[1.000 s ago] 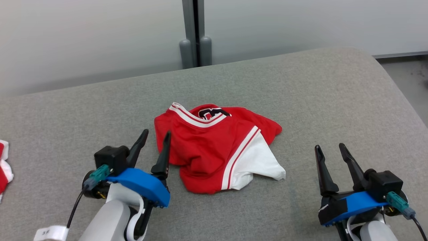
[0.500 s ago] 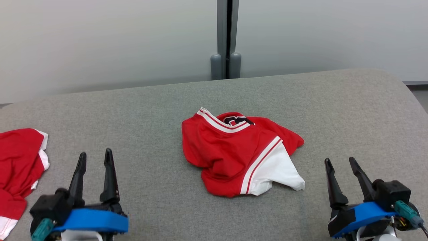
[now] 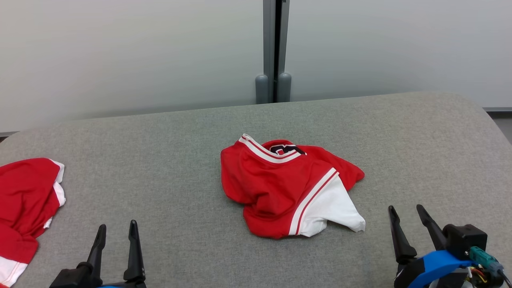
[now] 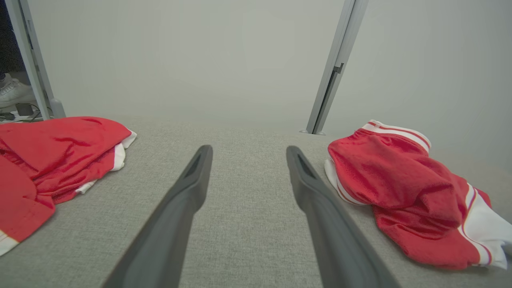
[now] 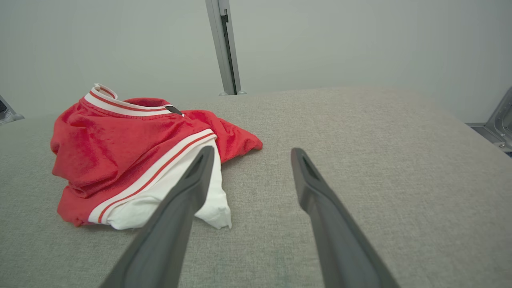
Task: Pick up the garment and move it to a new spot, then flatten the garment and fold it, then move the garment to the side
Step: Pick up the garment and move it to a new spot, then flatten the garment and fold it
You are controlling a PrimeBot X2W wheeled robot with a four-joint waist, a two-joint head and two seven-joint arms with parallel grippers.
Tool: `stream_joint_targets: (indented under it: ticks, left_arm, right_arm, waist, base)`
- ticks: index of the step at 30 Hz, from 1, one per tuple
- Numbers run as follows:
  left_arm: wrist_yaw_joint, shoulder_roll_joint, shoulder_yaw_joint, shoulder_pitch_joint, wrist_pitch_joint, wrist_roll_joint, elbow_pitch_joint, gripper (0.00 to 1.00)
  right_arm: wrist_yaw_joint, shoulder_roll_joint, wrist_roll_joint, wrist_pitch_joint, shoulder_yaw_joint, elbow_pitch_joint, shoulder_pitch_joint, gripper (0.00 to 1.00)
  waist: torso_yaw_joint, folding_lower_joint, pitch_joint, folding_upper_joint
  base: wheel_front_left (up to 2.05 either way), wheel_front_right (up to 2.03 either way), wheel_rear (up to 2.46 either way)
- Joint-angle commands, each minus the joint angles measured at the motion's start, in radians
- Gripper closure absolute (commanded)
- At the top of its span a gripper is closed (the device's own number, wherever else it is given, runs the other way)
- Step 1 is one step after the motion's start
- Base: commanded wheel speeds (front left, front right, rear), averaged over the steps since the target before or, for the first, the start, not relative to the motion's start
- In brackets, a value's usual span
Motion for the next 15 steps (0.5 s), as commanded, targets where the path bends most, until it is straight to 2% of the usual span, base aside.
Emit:
stream_joint_targets:
  ticks: [1, 15]
  left_arm:
    - [-0.003, 0.0, -0.004, -0.007, -0.004, 0.004, 0.002, 0.0]
    - [-0.007, 0.002, -0.017, -0.036, 0.0, -0.005, 0.01, 0.0]
  right_arm:
    - [0.001, -0.004, 0.007, 0.006, 0.003, -0.002, 0.013, 0.0]
    - [0.001, -0.004, 0.02, 0.015, 0.033, 0.006, -0.024, 0.0]
  waist:
    - [0.001, 0.0001, 0.003, -0.0001]
    - [0.002, 0.0001, 0.017, -0.0001]
  base:
    - [0.0, 0.0, 0.0]
    - [0.0, 0.0, 0.0]
